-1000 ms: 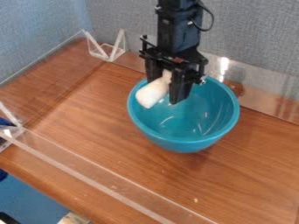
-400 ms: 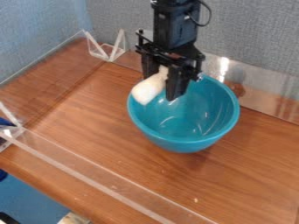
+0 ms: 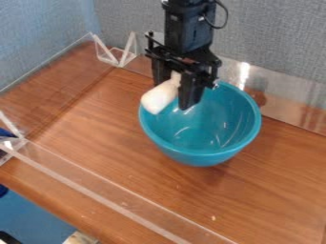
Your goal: Remove the mushroom from inside the blue bowl and put it on the table
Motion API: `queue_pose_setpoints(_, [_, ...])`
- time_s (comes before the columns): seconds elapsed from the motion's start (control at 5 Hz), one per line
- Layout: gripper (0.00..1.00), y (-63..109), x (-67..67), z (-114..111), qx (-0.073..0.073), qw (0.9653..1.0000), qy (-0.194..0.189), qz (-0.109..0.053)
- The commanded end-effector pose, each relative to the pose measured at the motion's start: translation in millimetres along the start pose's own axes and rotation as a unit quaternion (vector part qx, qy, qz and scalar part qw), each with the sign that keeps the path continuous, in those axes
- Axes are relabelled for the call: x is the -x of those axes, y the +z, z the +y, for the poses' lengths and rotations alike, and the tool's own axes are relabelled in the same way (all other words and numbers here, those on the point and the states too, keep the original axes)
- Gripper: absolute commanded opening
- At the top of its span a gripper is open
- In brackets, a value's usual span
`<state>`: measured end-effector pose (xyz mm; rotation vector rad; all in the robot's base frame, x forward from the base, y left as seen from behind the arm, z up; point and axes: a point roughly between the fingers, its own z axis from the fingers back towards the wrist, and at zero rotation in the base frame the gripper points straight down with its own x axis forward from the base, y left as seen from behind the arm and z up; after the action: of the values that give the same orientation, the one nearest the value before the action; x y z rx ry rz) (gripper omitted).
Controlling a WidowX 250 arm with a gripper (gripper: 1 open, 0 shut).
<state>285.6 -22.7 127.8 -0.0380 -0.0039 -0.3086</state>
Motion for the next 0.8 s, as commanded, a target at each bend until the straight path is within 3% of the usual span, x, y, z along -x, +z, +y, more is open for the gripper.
queue_pose_setpoints(0.0, [0.00, 20.7, -0.8, -1.8, -0.013, 0.9992, -0.003, -0.038])
queue_pose_setpoints(0.6, [0.00, 26.2, 4.8, 3.2, -0.021, 0.9984, 0.009, -0.051])
